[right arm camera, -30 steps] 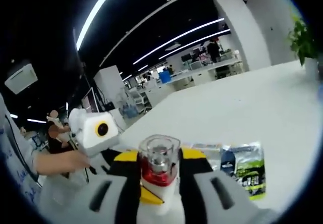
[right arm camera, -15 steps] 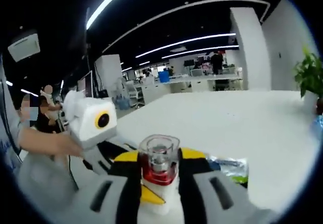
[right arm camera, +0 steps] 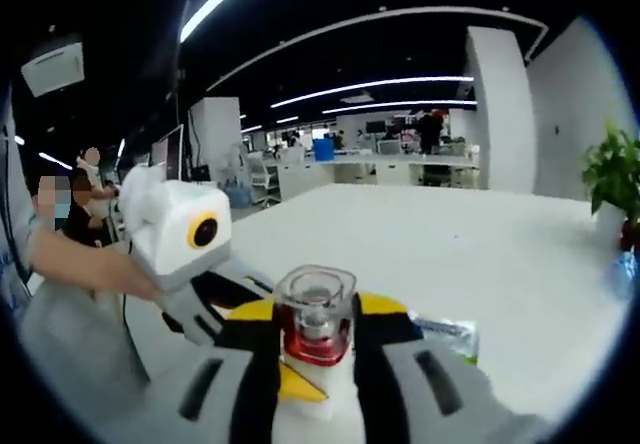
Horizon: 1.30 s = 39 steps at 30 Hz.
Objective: Arrange the skincare products in the storage area until every visible bottle or jar stands upright without overlapping.
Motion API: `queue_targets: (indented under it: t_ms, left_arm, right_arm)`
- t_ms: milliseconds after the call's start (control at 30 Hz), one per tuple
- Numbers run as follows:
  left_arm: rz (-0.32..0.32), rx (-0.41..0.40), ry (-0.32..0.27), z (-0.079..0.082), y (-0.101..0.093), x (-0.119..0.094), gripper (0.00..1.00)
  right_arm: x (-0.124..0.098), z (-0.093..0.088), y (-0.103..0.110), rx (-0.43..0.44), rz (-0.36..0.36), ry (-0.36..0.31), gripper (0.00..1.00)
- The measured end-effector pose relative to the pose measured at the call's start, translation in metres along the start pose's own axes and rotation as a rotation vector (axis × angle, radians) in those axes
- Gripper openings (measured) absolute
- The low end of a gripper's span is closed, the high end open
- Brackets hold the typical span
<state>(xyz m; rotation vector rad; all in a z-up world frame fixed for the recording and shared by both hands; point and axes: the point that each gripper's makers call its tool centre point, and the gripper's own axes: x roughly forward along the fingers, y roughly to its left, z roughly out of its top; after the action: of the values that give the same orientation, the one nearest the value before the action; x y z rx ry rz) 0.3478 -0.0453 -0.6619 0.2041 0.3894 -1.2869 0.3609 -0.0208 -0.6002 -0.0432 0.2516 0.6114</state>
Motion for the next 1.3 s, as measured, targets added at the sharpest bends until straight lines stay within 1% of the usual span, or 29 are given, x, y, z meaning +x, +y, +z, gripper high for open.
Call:
queue_targets:
  t_ms: [133,233,333,533,633,700,833,1000,1033,1100,1167,1300]
  left_arm:
    - [0.006,0.021,-0.004,-0.0005,-0.0019,-0.0003,0.25]
    - [0.012,0.021,-0.006,-0.0003,-0.0016,-0.0005,0.25]
    - [0.016,0.029,-0.007,-0.0003,-0.002,-0.0009,0.25]
    - [0.021,0.064,-0.004,-0.0007,-0.0024,-0.001,0.26]
    - [0.024,0.088,0.002,-0.0014,-0.0039,-0.0009,0.26]
    - [0.026,0.124,0.01,-0.0028,-0.0044,-0.0011,0.26]
    - [0.027,0.12,0.013,-0.0032,-0.0034,-0.0014,0.26]
    - [0.028,0.111,0.013,-0.0032,-0.001,-0.0016,0.26]
    - [0.024,0.095,0.015,-0.0032,0.0003,-0.0018,0.26]
    - [0.016,0.093,0.013,-0.003,0.0013,-0.0021,0.26]
    - [0.003,0.086,0.011,-0.003,0.0017,-0.0023,0.26]
    - [-0.007,0.1,0.013,-0.0039,-0.0001,-0.0029,0.26]
  right_arm:
    - [-0.0028,-0.0011,0.0017,-0.022,0.0,-0.001,0.26]
    - [-0.0036,-0.0013,0.0017,-0.026,0.006,-0.012,0.27]
    - [-0.0043,-0.0018,0.0022,-0.037,0.007,-0.008,0.27]
    - [-0.0063,-0.0027,0.0032,-0.048,0.011,-0.013,0.27]
    - [-0.008,-0.0037,0.0036,-0.051,0.013,-0.016,0.27]
    - [-0.009,-0.0041,0.0041,-0.059,0.018,-0.018,0.27]
    - [-0.0084,-0.0041,0.0047,-0.056,0.022,-0.021,0.28]
    - [-0.0044,-0.0034,0.0033,-0.033,0.013,0.001,0.28]
    - [-0.0041,-0.0036,0.0033,-0.029,0.013,0.003,0.28]
    - [-0.003,-0.0039,0.0025,-0.007,0.004,0.006,0.29]
    - [-0.0025,-0.0039,0.0028,-0.001,-0.002,0.005,0.29]
    - [-0.0025,-0.0047,0.0053,-0.004,-0.007,0.009,0.29]
